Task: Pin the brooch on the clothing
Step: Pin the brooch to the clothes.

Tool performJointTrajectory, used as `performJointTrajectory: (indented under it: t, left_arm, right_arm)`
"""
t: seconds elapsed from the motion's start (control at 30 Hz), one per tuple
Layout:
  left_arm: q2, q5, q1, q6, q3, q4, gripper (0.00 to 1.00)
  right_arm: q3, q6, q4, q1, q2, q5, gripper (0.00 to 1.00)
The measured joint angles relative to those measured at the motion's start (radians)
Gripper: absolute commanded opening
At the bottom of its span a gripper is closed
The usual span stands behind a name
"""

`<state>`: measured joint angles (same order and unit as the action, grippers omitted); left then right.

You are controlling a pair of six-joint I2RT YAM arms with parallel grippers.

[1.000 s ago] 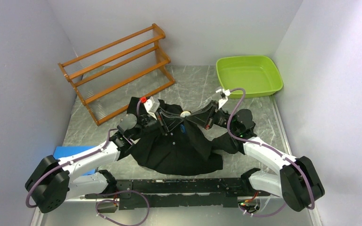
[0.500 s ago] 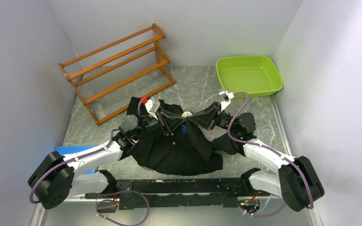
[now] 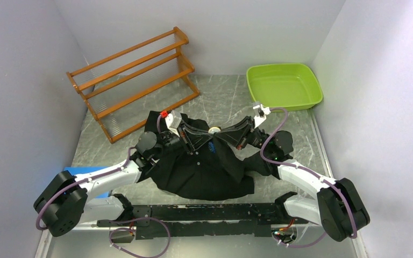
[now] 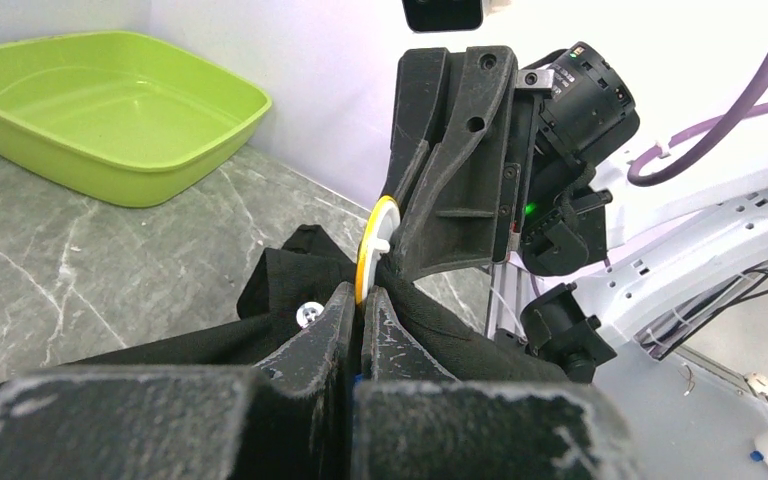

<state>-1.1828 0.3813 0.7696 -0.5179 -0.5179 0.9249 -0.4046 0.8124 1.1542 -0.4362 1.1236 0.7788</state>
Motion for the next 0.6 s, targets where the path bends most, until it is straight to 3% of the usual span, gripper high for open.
performJointTrajectory:
  t: [0.1, 0.3, 0.6]
  left_arm:
    - [0.0, 0.013, 0.0, 0.001, 0.002, 0.011, 0.03]
    - [0.0, 0.036, -0.002, 0.009, 0.001, 0.016, 0.02]
    - [0.019, 0.071, -0.008, 0.052, -0.007, -0.129, 0.03]
  right_arm:
    - [0.0, 0.0, 0.01, 0.001, 0.0, 0.008, 0.12]
    - [0.0, 0.003, 0.021, 0.001, 0.0, 0.014, 0.13]
    - [0.0, 0.009, 0.098, 0.022, -0.027, -0.032, 0.54]
